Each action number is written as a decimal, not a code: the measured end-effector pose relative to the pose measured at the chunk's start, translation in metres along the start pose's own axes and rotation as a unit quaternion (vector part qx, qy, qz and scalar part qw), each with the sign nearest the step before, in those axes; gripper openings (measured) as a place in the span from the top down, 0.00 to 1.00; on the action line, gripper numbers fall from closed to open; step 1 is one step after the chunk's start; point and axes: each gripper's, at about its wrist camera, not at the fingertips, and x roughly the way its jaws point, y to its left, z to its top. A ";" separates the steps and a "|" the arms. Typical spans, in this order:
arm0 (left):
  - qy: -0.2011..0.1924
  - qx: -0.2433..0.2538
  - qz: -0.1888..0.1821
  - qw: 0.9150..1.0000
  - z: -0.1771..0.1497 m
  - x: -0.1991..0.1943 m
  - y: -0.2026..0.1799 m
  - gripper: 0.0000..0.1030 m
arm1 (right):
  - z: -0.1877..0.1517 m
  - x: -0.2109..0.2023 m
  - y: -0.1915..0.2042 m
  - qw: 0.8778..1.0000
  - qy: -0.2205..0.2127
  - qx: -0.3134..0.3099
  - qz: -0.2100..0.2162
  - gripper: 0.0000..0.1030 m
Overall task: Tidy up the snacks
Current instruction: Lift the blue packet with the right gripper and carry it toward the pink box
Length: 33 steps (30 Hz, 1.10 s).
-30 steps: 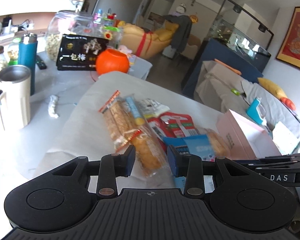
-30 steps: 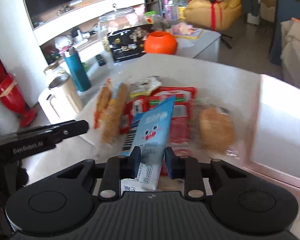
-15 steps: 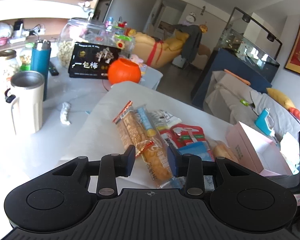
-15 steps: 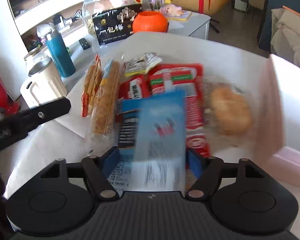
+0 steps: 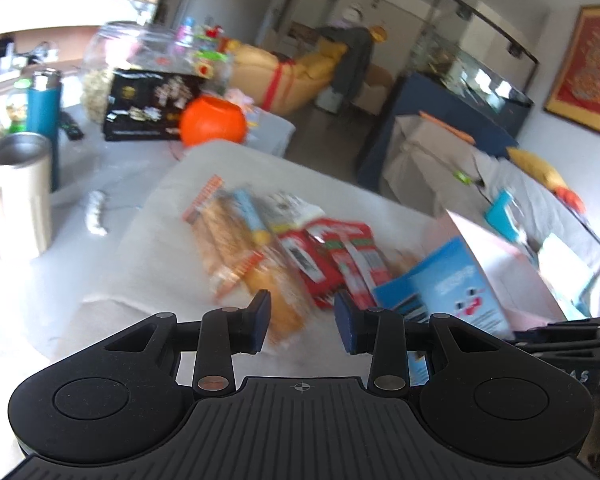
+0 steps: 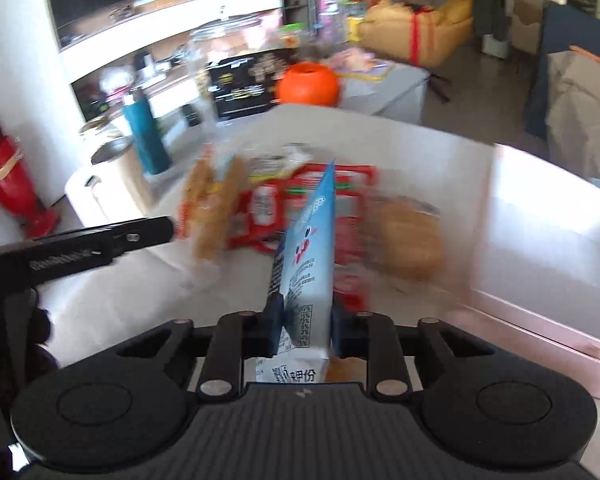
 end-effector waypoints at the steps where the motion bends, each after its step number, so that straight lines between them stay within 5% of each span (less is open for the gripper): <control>1: 0.011 0.007 -0.008 1.000 -0.002 0.003 -0.004 0.62 | -0.007 -0.007 -0.010 1.000 -0.002 0.007 -0.008 0.79; 9: 0.108 0.076 -0.098 0.986 -0.028 0.028 -0.062 0.62 | -0.069 -0.056 -0.073 0.992 -0.037 0.125 -0.001 0.79; 16: 0.130 0.135 -0.111 0.976 -0.042 0.039 -0.099 0.62 | -0.105 -0.076 -0.108 0.977 -0.061 0.204 -0.020 0.80; 21: 0.137 0.165 -0.114 0.970 -0.043 0.049 -0.119 0.62 | -0.120 -0.069 -0.118 0.973 -0.051 0.206 -0.085 0.56; 23: 0.135 0.169 -0.112 0.970 -0.042 0.051 -0.123 0.62 | -0.122 -0.066 -0.114 0.974 -0.054 0.191 -0.107 0.38; 33: 0.130 0.175 -0.091 0.972 -0.043 0.054 -0.118 0.62 | -0.105 -0.027 -0.107 0.975 -0.031 0.207 -0.069 0.24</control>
